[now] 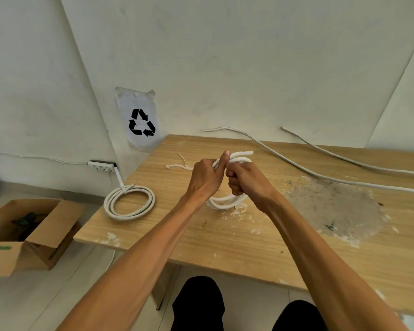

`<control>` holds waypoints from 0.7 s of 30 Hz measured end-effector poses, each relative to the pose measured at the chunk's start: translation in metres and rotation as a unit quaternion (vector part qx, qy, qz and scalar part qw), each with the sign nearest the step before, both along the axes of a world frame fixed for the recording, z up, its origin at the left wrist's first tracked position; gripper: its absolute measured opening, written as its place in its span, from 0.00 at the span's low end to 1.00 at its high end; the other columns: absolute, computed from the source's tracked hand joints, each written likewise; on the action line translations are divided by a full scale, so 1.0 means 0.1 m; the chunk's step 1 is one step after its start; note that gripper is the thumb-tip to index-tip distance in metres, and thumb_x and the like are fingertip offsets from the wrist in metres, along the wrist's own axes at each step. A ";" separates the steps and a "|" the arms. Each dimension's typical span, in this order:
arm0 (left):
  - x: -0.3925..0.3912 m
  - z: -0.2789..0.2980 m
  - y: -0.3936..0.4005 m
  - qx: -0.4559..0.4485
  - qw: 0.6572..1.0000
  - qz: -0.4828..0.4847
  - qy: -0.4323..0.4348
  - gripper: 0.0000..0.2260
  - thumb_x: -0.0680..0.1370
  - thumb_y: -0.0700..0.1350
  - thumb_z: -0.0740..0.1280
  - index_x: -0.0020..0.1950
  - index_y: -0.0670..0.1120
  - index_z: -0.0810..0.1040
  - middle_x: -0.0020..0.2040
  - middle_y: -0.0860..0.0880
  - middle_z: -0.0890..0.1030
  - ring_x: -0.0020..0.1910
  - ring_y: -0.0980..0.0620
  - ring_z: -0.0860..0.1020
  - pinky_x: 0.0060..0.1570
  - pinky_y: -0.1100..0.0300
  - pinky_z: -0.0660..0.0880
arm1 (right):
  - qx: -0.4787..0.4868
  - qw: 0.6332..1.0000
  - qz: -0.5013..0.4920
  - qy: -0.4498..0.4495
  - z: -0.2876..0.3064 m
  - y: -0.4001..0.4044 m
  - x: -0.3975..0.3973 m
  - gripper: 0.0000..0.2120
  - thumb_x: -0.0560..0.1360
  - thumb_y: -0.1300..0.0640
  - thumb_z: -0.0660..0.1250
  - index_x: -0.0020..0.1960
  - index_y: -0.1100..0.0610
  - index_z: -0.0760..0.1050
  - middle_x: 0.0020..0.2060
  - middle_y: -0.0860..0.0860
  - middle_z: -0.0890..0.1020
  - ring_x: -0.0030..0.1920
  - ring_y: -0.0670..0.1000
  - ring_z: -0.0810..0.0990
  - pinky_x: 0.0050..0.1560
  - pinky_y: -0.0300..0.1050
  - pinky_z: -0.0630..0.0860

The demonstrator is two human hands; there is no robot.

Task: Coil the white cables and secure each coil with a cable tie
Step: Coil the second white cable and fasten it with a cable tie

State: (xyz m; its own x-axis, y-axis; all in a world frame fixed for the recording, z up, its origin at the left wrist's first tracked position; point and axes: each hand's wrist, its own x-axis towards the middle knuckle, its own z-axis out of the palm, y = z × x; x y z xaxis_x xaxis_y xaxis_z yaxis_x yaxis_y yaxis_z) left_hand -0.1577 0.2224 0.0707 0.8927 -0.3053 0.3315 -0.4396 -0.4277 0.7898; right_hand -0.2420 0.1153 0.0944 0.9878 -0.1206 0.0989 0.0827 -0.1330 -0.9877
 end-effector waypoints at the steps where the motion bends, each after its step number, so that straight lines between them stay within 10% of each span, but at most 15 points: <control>1: 0.03 0.02 0.01 -0.001 1.000 -0.013 0.017 0.30 0.80 0.66 0.58 0.29 0.43 0.72 0.25 0.48 0.70 0.25 0.52 0.67 0.27 0.58 0.64 | -0.055 0.998 0.009 0.001 0.02 -0.02 -0.01 0.17 0.83 0.57 0.55 0.35 0.56 0.67 0.25 0.47 0.64 0.27 0.47 0.60 0.30 0.43 0.62; 7: 0.20 0.03 0.24 -0.109 0.975 -0.045 0.188 0.25 0.79 0.65 0.63 0.30 0.50 0.66 0.24 0.53 0.63 0.23 0.54 0.60 0.26 0.62 0.58 | -0.449 0.876 -0.163 -0.069 -0.03 -0.32 0.12 0.23 0.78 0.38 0.63 0.65 0.53 0.71 0.53 0.51 0.78 0.53 0.51 0.77 0.49 0.48 0.75; 11: 0.23 0.04 0.29 -0.098 0.969 -0.078 0.213 0.24 0.79 0.64 0.63 0.31 0.49 0.64 0.24 0.54 0.61 0.23 0.54 0.58 0.27 0.60 0.58 | -0.617 0.771 -0.141 -0.070 -0.29 -0.40 0.32 0.47 0.71 0.35 0.70 0.80 0.53 0.51 0.79 0.57 0.56 0.79 0.59 0.54 0.75 0.59 0.59; 15: 0.22 0.03 0.27 -0.095 0.974 -0.081 0.190 0.25 0.77 0.66 0.65 0.33 0.46 0.69 0.24 0.54 0.64 0.23 0.55 0.61 0.25 0.62 0.61 | -0.597 0.770 -0.187 -0.126 -0.39 -0.32 0.48 0.25 0.78 0.43 0.66 0.67 0.58 0.68 0.61 0.55 0.77 0.59 0.57 0.78 0.54 0.52 0.76; 17: 0.21 -0.03 0.25 -0.131 0.974 -0.048 0.177 0.26 0.76 0.65 0.66 0.34 0.44 0.70 0.24 0.53 0.64 0.22 0.55 0.61 0.25 0.62 0.61 | -0.589 0.766 -0.220 -0.136 -0.45 -0.27 0.49 0.20 0.81 0.44 0.61 0.61 0.60 0.70 0.52 0.56 0.80 0.44 0.60 0.82 0.35 0.50 0.74; 21: 0.21 -0.11 0.13 -0.181 0.973 0.004 0.145 0.25 0.76 0.63 0.68 0.34 0.41 0.74 0.23 0.52 0.66 0.23 0.55 0.63 0.25 0.63 0.62 | -0.579 0.773 -0.235 -0.113 -0.56 -0.28 0.56 0.20 0.84 0.43 0.53 0.56 0.61 0.69 0.45 0.58 0.81 0.37 0.63 0.81 0.31 0.48 0.68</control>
State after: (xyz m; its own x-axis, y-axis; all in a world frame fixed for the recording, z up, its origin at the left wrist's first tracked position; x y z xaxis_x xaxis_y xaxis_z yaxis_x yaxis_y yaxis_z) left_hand -0.1365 0.2358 0.0595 0.9664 -0.2083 0.1508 -0.1746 -0.1005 0.9795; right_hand -0.1861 0.0872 0.0384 0.8041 -0.1623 0.5719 -0.0901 -0.9842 -0.1526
